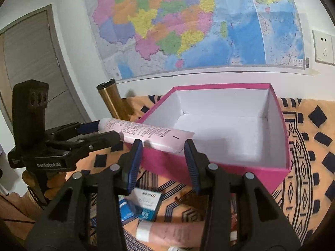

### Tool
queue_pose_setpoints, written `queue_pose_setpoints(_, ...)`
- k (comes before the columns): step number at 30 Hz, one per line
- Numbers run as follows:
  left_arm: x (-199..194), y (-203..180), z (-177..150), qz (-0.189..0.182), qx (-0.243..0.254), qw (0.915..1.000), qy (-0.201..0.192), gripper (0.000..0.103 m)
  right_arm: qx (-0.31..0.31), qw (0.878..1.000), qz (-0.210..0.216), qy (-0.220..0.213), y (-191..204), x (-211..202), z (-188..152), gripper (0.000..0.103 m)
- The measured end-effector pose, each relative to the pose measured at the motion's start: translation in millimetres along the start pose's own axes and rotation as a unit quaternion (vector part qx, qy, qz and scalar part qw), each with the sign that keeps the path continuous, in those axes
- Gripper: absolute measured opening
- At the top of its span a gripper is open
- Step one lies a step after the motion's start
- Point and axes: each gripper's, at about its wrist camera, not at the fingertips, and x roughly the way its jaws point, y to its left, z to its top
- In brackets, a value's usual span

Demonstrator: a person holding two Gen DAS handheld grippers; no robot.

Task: Organize rigid objects
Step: 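Carry the pink lotion tube into the pink box and open the right gripper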

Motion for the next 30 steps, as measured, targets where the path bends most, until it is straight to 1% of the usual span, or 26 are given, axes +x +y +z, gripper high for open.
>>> queue_pose_setpoints(6, 30.0, 2.4, 4.4, 0.011, 0.001, 0.9997, 0.022, 0.073, 0.019, 1.0, -0.006, 0.013, -22.1, 21.3, 8.3, 0.045)
queue_pose_setpoints(10, 46.7, 5.0, 4.4, 0.016, 0.001, 0.9991, 0.039, 0.073, 0.021, 0.999, -0.015, 0.036, -32.5, 40.3, 8.0, 0.045)
queue_pose_setpoints(16, 61.3, 6.3, 1.8, 0.025, 0.004, 0.998, 0.059, 0.073, 0.03, 0.998, -0.02, 0.057, -42.7, 56.3, 3.9, 0.045)
queue_pose_setpoints(23, 62.0, 5.8, 0.7, 0.043, 0.008, 0.9974, 0.057, 0.073, 0.017, 0.997, -0.028, 0.073, -41.4, 64.2, 6.0, 0.045)
queue_pose_setpoints(26, 57.4, 5.2, 0.9, 0.051, 0.011, 0.9975, 0.047, 0.073, 0.017, 0.997, -0.027, 0.076, -41.5, 65.5, 6.7, 0.045)
queue_pose_setpoints(30, 46.8, 6.3, 0.3, 0.051, 0.009, 0.998, 0.034, 0.073, 0.018, 0.997, -0.027, 0.07, -40.8, 60.9, 5.7, 0.046)
